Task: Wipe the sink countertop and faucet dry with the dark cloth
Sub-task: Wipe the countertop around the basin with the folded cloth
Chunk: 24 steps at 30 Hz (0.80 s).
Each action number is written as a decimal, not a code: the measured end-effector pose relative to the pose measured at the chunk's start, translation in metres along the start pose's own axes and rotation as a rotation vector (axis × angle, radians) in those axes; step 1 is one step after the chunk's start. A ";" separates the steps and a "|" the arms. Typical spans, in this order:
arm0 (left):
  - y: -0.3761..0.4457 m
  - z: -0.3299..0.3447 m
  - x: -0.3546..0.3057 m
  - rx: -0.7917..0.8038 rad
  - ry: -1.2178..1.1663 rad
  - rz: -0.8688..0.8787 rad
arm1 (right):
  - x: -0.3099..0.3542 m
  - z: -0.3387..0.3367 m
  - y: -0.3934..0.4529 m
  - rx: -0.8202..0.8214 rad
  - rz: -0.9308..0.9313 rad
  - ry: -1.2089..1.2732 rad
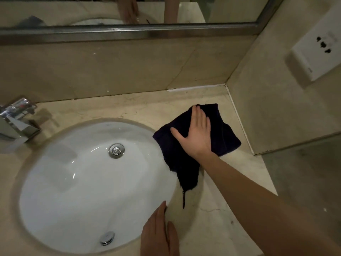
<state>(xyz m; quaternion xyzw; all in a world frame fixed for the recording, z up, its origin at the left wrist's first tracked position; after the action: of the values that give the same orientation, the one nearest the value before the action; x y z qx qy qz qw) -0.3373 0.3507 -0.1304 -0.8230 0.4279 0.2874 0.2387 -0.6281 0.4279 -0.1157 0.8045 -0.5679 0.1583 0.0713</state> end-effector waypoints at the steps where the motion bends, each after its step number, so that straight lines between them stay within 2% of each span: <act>1: 0.001 -0.001 0.000 -0.006 -0.002 -0.020 | -0.005 -0.003 -0.016 -0.020 0.014 0.010; 3: 0.002 -0.002 -0.004 -0.006 0.008 -0.016 | -0.013 -0.003 -0.064 -0.021 0.032 -0.012; 5: -0.005 0.013 -0.007 0.089 -0.005 0.010 | -0.019 0.005 -0.122 0.033 0.052 -0.054; 7: -0.007 0.017 -0.012 0.167 -0.013 0.154 | -0.023 0.011 -0.164 0.063 0.087 -0.102; 8: -0.001 0.003 -0.011 0.115 0.005 0.151 | -0.026 0.013 -0.172 0.069 0.106 -0.114; 9: 0.006 -0.008 -0.011 0.031 0.159 0.253 | -0.029 0.015 -0.172 0.069 0.123 -0.119; 10: 0.007 -0.008 -0.011 -0.102 0.409 0.455 | -0.032 0.014 -0.164 0.063 0.135 -0.120; 11: 0.009 -0.004 -0.014 -0.179 0.602 0.568 | -0.035 0.011 -0.150 0.052 0.142 -0.122; 12: 0.012 -0.001 -0.015 -0.164 0.615 0.555 | -0.037 0.008 -0.133 0.044 0.141 -0.122; 14: 0.003 0.012 -0.014 0.088 0.164 0.329 | -0.042 0.001 -0.098 0.029 0.135 -0.131; 15: -0.006 0.024 -0.015 0.144 0.067 0.283 | -0.045 -0.002 -0.081 0.022 0.133 -0.137; 16: -0.008 0.027 -0.019 0.072 0.110 0.254 | -0.047 -0.005 -0.063 0.021 0.136 -0.145; 20: 0.012 0.021 -0.004 0.056 0.074 0.028 | -0.063 -0.012 0.018 0.048 0.208 -0.147; 22: 0.015 0.015 -0.002 -0.056 0.140 0.078 | -0.069 -0.017 0.058 0.014 0.239 -0.135; 24: 0.012 0.009 0.002 -0.131 0.101 0.071 | -0.072 -0.022 0.089 -0.012 0.238 -0.124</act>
<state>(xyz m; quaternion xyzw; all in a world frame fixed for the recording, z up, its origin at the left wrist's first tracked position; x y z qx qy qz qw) -0.3489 0.3497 -0.1400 -0.8346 0.4487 0.2812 0.1519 -0.7371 0.4683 -0.1248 0.7393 -0.6636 0.1121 0.0217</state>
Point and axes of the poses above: each hand's wrist, its own y-axis towards the middle knuckle, its own z-axis out of the palm, x = y × z, the point moved 10 cm from there along y, towards the middle knuckle, and after that the axes turned 8 degrees about -z, right-handed, at the moved point
